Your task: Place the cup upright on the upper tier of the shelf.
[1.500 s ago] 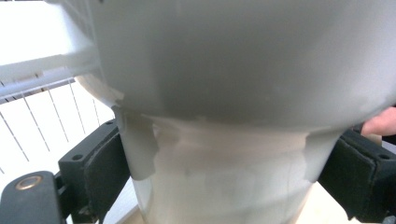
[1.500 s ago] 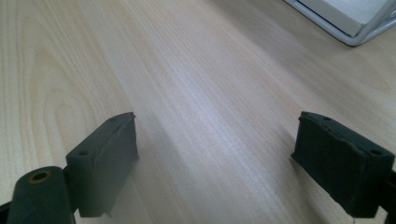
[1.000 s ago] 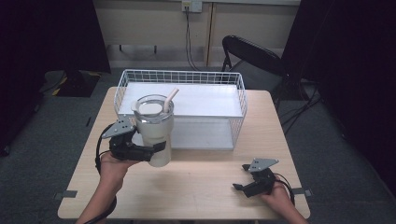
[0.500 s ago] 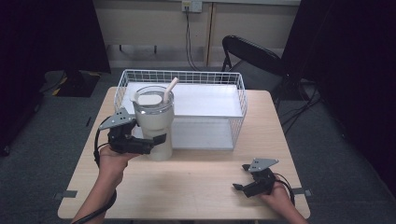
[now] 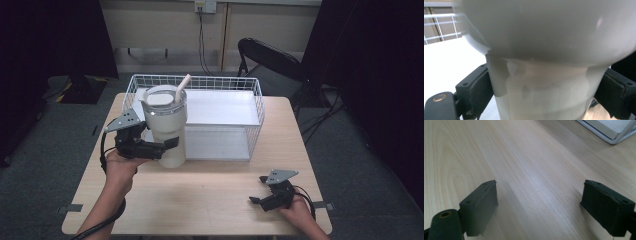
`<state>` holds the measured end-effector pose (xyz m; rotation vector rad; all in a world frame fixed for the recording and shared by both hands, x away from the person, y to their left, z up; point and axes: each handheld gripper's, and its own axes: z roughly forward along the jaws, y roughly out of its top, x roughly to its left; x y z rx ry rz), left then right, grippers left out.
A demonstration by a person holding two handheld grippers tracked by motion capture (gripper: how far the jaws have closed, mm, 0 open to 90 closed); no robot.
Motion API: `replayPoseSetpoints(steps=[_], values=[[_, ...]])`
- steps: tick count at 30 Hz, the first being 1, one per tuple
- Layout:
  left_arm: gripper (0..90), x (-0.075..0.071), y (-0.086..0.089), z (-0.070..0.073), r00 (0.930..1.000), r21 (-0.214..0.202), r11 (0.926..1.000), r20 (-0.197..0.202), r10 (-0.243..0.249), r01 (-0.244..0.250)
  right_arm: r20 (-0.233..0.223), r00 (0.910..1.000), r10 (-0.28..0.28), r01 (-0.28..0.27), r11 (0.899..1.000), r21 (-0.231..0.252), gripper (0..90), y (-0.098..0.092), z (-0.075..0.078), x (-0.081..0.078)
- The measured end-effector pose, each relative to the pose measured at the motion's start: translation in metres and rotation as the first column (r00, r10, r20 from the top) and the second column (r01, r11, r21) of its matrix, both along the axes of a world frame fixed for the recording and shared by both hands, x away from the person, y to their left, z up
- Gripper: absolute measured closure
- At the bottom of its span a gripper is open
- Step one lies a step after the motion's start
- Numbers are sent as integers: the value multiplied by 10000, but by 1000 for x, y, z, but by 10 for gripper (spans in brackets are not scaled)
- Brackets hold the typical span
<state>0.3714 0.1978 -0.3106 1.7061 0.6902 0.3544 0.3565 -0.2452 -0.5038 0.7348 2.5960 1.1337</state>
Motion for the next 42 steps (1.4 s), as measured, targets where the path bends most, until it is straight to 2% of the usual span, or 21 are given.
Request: replayPoseSetpoints(steps=[2,6,11,19,25,26,38,42], values=[[104,1,-1,4,10000,-110,9999,3,-8,9,0,10000,0,0,10000,1,128,0,0,0],[104,2,-2,12,10000,-4,10000,43,-57,57,-1,10000,2,-2,10000,1,128,0,0,0],[103,5,-3,20,10000,-270,9996,63,28,-26,1,10000,1,-1,10000,1,128,0,0,0],[103,9,-4,37,9999,-201,9998,107,-25,28,18,10000,-7,7,10000,17,128,0,0,0],[103,12,-4,48,9999,-349,9994,151,-14,20,16,10000,-7,7,10000,17,128,0,0,0],[103,12,-5,50,9998,-484,9988,196,27,-17,20,10000,-7,7,10000,17,128,0,0,0],[103,17,-7,69,9994,-317,9995,336,97,-86,12,10000,-9,9,10000,15,128,0,0,0],[103,20,-8,73,9997,-283,9995,225,115,-108,7,10000,-9,9,10000,16,128,0,0,0]])
